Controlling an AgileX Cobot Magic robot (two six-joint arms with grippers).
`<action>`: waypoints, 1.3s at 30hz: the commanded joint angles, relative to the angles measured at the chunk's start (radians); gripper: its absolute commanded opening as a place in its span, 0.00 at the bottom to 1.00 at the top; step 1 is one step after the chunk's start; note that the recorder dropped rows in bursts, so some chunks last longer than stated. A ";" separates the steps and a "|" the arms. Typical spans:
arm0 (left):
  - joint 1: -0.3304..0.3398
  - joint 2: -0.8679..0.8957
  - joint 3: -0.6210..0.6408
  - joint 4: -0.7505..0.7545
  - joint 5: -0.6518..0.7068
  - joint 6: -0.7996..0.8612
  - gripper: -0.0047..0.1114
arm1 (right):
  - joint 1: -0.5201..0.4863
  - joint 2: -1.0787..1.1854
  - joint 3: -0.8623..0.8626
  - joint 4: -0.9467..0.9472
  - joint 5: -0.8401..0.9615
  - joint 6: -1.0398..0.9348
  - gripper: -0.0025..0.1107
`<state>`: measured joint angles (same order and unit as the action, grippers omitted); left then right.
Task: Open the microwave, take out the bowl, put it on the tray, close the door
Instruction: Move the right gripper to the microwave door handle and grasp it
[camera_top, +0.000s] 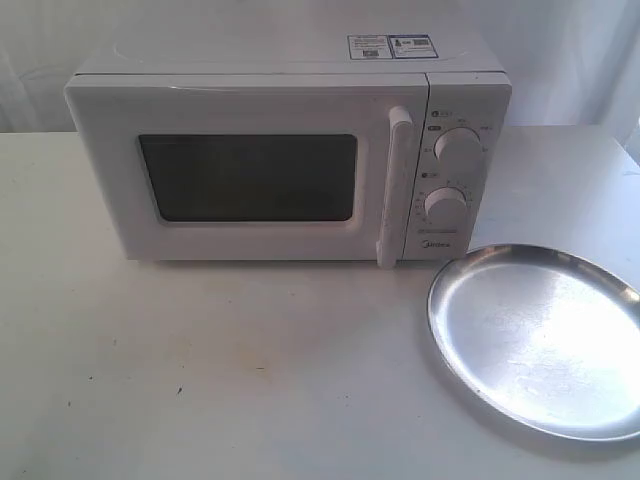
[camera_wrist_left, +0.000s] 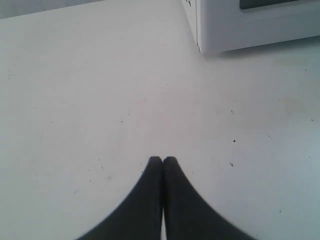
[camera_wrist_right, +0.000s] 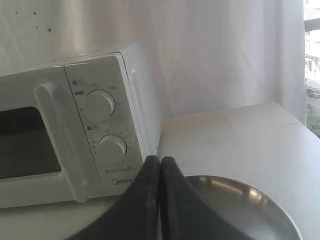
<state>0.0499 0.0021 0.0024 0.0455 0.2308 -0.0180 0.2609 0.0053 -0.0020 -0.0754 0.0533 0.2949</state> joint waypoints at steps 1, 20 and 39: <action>-0.004 -0.002 -0.002 -0.007 0.001 -0.004 0.04 | -0.003 -0.005 0.002 -0.010 -0.070 -0.012 0.02; -0.004 -0.002 -0.002 -0.007 0.001 -0.004 0.04 | -0.003 0.347 -0.297 0.027 -0.525 -0.248 0.02; -0.004 -0.002 -0.002 -0.007 0.001 -0.004 0.04 | -0.003 1.468 -0.793 -1.382 -1.149 0.493 0.02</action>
<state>0.0499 0.0021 0.0024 0.0455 0.2308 -0.0180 0.2609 1.4053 -0.7796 -1.2205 -0.7438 0.7840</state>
